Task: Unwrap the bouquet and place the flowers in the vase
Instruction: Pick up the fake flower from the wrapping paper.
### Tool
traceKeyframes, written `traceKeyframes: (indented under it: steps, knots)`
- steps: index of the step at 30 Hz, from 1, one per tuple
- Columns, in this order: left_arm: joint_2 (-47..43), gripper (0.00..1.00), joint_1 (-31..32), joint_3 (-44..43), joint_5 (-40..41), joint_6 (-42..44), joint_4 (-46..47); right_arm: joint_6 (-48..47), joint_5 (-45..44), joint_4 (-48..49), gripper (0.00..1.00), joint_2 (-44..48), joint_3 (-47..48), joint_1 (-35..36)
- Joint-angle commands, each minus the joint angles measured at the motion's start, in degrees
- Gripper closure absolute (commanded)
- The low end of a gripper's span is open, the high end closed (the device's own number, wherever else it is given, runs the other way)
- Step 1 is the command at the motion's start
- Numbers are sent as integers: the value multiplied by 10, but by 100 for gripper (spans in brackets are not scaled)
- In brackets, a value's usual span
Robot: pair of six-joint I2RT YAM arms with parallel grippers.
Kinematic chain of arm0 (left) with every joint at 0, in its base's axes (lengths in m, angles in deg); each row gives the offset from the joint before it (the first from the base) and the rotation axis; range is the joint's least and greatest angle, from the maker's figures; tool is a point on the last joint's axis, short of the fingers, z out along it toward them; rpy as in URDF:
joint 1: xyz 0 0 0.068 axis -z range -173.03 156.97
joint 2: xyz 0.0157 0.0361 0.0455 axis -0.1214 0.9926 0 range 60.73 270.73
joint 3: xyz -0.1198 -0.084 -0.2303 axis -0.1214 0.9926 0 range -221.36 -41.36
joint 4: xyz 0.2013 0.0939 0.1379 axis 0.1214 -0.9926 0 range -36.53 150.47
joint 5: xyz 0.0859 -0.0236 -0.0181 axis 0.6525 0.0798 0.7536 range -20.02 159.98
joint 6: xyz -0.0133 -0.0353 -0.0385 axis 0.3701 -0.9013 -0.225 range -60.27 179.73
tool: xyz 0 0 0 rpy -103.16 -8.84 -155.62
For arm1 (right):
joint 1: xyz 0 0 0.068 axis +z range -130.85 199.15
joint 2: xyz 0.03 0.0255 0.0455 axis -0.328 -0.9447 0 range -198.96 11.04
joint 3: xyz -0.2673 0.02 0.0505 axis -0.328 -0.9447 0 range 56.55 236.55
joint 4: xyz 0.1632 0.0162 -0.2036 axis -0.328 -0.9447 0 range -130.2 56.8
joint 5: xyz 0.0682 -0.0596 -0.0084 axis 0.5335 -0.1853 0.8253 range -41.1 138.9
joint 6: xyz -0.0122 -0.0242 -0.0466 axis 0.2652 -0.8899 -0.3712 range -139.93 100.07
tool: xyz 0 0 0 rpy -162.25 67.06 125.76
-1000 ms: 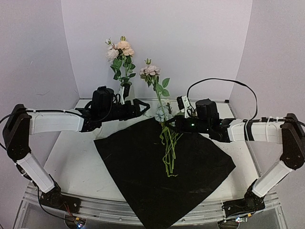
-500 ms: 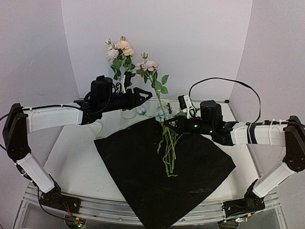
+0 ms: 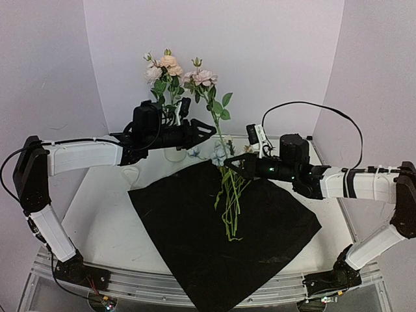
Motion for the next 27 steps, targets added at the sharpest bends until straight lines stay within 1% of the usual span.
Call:
traceKeyframes:
  steps: [1,7,14,18,22,23,25,26,27]
  knots:
    - [1,50,4,-47,-23,-8,25,-20,24,39,100,25,0,2]
    - [4,53,8,-57,-37,-13,30,-23,35,39,100,26,0,2]
    - [6,62,9,-59,-34,-10,35,-24,46,43,100,26,-1,2]
    - [9,77,10,-63,-36,-11,37,-25,51,45,100,27,-2,2]
    - [9,98,10,-64,-36,-5,38,-25,51,46,100,27,-4,2]
    - [9,100,10,-64,-36,-3,39,-25,51,46,99,26,-4,2]
    - [7,100,10,-63,-36,6,39,-25,50,45,93,24,-4,2]
    - [6,100,10,-62,-35,13,39,-24,49,45,89,23,-4,2]
    - [3,100,10,-61,-33,23,39,-24,48,45,82,22,-5,2]
